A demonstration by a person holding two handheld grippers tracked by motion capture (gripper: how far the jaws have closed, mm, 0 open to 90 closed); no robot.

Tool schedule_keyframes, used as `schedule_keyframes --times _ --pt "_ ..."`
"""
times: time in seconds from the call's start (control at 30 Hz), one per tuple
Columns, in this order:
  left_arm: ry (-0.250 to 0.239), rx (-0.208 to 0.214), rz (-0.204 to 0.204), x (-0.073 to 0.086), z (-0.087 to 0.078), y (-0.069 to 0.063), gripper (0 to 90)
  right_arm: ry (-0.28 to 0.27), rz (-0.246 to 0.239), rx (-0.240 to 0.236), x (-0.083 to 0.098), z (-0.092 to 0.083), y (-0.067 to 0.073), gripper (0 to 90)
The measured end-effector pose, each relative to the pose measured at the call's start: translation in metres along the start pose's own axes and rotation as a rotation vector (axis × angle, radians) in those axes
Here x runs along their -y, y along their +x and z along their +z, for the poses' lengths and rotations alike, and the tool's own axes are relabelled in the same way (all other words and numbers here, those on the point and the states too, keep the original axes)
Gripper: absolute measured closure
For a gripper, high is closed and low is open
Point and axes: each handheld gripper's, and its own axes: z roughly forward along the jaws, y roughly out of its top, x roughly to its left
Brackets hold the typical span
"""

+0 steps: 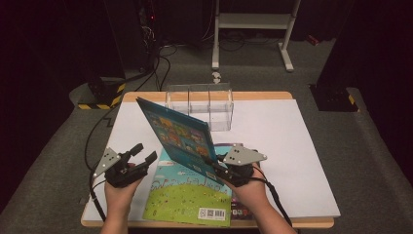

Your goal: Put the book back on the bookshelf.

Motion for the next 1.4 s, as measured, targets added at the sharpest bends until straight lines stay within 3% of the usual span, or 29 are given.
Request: schedule_keyframes --times 0.13,0.3,0.67,1.1,1.4 --pt "-0.019 -0.005 0.006 -0.005 -0.004 0.001 31.9 -0.009 0.041 0.024 0.0 0.006 -0.003 82.7" --pt "-0.018 0.003 0.01 -0.008 -0.006 0.002 31.0 -0.013 0.036 0.041 -0.001 0.016 -0.002 82.6" --pt "-0.033 0.048 0.014 -0.014 -0.006 -0.013 26.8 0.013 0.025 0.053 -0.009 0.049 0.009 82.5" --pt "-0.015 0.168 0.049 -0.013 -0.004 -0.053 23.6 0.009 0.001 0.063 -0.01 0.066 0.027 82.2" --pt "-0.047 0.238 0.047 -0.018 -0.011 -0.075 19.5 0.007 -0.019 0.066 -0.01 0.07 0.038 81.7"
